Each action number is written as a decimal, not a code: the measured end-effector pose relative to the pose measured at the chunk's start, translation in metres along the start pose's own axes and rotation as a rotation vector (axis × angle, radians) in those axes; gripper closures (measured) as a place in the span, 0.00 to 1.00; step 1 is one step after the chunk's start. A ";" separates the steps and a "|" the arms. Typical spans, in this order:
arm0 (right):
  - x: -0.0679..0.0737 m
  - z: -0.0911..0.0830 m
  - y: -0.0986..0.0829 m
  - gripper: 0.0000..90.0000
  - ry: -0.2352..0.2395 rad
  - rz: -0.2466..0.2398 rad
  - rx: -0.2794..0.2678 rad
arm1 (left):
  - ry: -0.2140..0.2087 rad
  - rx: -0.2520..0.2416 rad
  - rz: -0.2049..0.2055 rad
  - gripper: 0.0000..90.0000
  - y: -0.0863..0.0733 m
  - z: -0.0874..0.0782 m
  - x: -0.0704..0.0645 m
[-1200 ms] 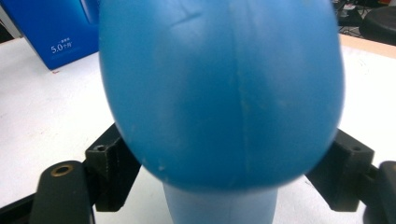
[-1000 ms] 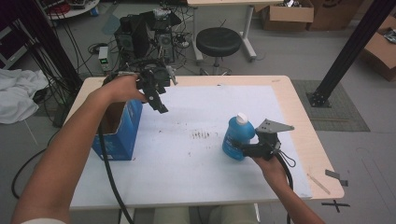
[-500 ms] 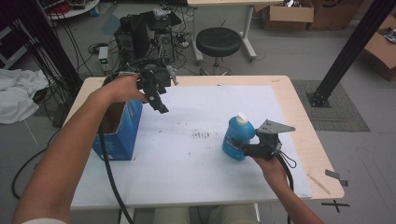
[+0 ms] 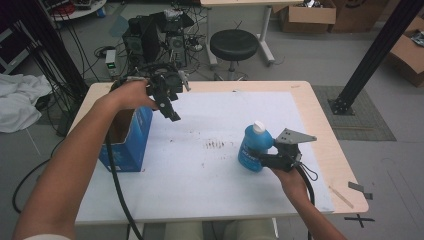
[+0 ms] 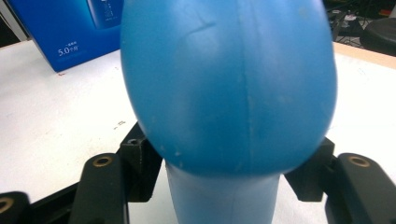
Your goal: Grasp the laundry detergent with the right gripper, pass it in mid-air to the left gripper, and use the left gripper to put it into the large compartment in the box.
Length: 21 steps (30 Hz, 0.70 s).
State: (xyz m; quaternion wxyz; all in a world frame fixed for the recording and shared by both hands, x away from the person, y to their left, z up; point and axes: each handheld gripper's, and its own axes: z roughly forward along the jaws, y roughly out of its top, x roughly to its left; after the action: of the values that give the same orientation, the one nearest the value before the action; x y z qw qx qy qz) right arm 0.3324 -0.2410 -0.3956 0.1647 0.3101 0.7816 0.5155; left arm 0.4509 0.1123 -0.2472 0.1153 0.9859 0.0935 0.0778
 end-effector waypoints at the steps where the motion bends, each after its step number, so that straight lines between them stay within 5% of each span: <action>1: 0.000 0.000 0.000 0.46 0.004 -0.003 0.001 | 0.001 0.000 0.000 0.25 0.000 0.000 0.000; 21: 0.002 -0.002 0.004 0.49 0.020 -0.043 0.027 | 0.001 0.005 -0.011 0.25 -0.002 -0.004 -0.002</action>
State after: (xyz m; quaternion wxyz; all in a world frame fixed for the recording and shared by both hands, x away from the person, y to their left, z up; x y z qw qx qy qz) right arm 0.3314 -0.2403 -0.3909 0.1638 0.2903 0.7965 0.5045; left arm 0.4476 0.1146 -0.2445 0.1130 0.9856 0.0990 0.0775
